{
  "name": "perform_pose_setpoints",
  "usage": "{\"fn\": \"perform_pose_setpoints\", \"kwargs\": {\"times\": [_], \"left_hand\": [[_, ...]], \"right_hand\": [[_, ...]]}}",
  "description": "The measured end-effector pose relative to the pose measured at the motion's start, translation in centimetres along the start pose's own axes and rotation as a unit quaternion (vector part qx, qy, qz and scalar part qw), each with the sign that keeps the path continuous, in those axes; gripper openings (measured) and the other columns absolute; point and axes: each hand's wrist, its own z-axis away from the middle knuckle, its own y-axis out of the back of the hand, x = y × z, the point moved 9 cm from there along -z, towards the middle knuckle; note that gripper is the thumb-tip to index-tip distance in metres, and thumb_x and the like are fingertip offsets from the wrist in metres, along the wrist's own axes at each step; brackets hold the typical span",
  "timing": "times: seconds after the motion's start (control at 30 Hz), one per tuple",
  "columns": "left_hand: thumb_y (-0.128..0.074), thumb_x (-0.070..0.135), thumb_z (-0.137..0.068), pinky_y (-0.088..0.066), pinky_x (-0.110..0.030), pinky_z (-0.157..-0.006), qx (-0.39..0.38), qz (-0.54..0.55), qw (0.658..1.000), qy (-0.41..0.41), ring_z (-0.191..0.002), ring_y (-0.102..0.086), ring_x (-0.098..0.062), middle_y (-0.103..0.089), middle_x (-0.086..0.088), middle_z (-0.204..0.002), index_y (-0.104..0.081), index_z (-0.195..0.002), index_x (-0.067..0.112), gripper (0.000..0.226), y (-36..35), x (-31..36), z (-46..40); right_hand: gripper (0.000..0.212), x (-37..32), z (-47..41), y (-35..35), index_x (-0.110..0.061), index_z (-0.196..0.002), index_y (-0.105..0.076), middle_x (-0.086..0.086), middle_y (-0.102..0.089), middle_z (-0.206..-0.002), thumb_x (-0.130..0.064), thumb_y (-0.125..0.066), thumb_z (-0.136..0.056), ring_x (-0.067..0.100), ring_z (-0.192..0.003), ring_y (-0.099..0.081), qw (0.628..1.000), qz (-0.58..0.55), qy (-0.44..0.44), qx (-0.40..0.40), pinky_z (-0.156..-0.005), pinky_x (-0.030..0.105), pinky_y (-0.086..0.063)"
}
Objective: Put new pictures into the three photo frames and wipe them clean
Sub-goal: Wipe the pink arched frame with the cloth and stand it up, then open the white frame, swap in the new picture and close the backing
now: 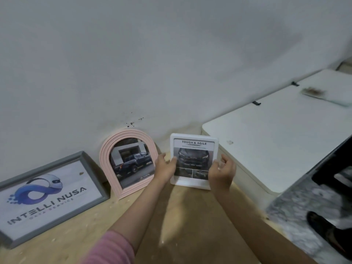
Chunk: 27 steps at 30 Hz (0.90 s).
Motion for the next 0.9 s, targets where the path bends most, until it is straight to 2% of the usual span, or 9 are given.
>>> {"fn": "perform_pose_setpoints", "kwargs": {"times": [0.03,0.1,0.13,0.2,0.27,0.37,0.53,0.77,0.9], "left_hand": [[-0.049,0.031,-0.096,-0.032,-0.04,-0.111,-0.006,0.002,1.0,0.004,-0.136,-0.036,-0.028,-0.033,-0.01,-0.151,-0.029,-0.145,0.01,0.057,-0.1,0.2,-0.1],[-0.038,0.029,-0.101,-0.028,-0.043,-0.114,-0.014,0.002,1.0,0.008,-0.138,-0.033,-0.029,-0.032,-0.01,-0.152,-0.027,-0.147,0.011,0.051,-0.5,0.4,-0.5],[-0.033,0.028,-0.101,-0.029,-0.044,-0.114,-0.019,-0.001,1.0,0.01,-0.137,-0.035,-0.03,-0.035,-0.011,-0.151,-0.029,-0.146,0.011,0.048,-0.7,0.4,-0.7],[-0.027,0.024,-0.102,-0.035,-0.041,-0.109,-0.036,-0.011,0.999,0.017,-0.129,-0.043,-0.03,-0.045,-0.011,-0.142,-0.037,-0.141,0.011,0.043,-1.3,0.3,-1.0],[-0.026,0.019,-0.102,-0.04,-0.035,-0.098,-0.045,-0.014,0.999,0.019,-0.121,-0.048,-0.028,-0.051,-0.012,-0.134,-0.042,-0.137,0.01,0.039,-1.7,0.3,-0.9],[-0.03,0.017,-0.103,-0.041,-0.033,-0.087,-0.047,0.0,0.999,0.025,-0.109,-0.05,-0.024,-0.052,-0.012,-0.131,-0.041,-0.137,0.011,0.037,-1.7,0.4,-0.9],[-0.036,0.019,-0.101,-0.044,-0.042,-0.1,-0.04,-0.002,0.999,0.019,-0.114,-0.053,-0.029,-0.055,-0.011,-0.13,-0.047,-0.133,0.014,0.035,-1.1,0.6,-0.7],[-0.036,0.017,-0.1,-0.046,-0.044,-0.099,-0.031,0.007,0.999,0.0,-0.109,-0.054,-0.027,-0.059,-0.009,-0.123,-0.054,-0.126,0.013,0.032,0.0,1.5,0.6],[-0.04,0.017,-0.099,-0.048,-0.041,-0.094,-0.019,0.023,0.999,-0.023,-0.103,-0.057,-0.024,-0.061,-0.008,-0.114,-0.058,-0.119,0.011,0.027,1.5,2.5,2.1]], "right_hand": [[0.051,0.7,-0.1,-0.2,0.013,-0.106,-0.059,0.029,-0.061,-0.098,-0.028,-0.044,-0.078,0.047,-0.094,-0.056,1.0,0.004,-0.026,-0.01,-0.085,0.053,-0.047],[0.05,2.2,-0.2,-0.9,0.008,-0.115,-0.056,0.024,-0.059,-0.108,-0.029,-0.044,-0.083,0.039,-0.105,-0.054,0.993,-0.016,-0.096,-0.06,-0.092,0.044,-0.043],[0.041,2.9,-0.2,-1.4,0.005,-0.11,-0.056,0.018,-0.06,-0.102,-0.028,-0.043,-0.089,0.035,-0.101,-0.054,0.988,-0.023,-0.124,-0.092,-0.087,0.037,-0.042],[0.023,3.7,0.1,-2.4,-0.002,-0.088,-0.053,0.007,-0.052,-0.077,-0.016,-0.038,-0.098,0.028,-0.084,-0.05,0.977,-0.02,-0.147,-0.151,-0.07,0.032,-0.036],[0.02,3.9,0.1,-2.6,-0.006,-0.082,-0.047,0.002,-0.046,-0.07,-0.01,-0.036,-0.099,0.025,-0.077,-0.046,0.976,-0.002,-0.139,-0.169,-0.066,0.031,-0.031],[0.015,4.2,0.1,-2.8,-0.01,-0.088,-0.046,-0.004,-0.046,-0.069,-0.009,-0.035,-0.098,0.023,-0.075,-0.046,0.973,0.007,-0.13,-0.188,-0.067,0.029,-0.033],[0.014,4.5,-0.1,-2.7,-0.012,-0.094,-0.047,-0.003,-0.049,-0.073,-0.011,-0.034,-0.099,0.023,-0.077,-0.049,0.972,0.012,-0.133,-0.194,-0.069,0.029,-0.036],[0.017,2.7,0.0,-1.5,-0.009,-0.096,-0.046,-0.004,-0.047,-0.071,-0.014,-0.031,-0.101,0.018,-0.07,-0.046,0.974,0.005,-0.113,-0.196,-0.062,0.03,-0.036],[0.022,0.3,0.5,-0.6,-0.01,-0.101,-0.05,0.001,-0.053,-0.08,-0.02,-0.03,-0.102,0.014,-0.07,-0.05,0.973,-0.011,-0.088,-0.215,-0.061,0.025,-0.04]]}}
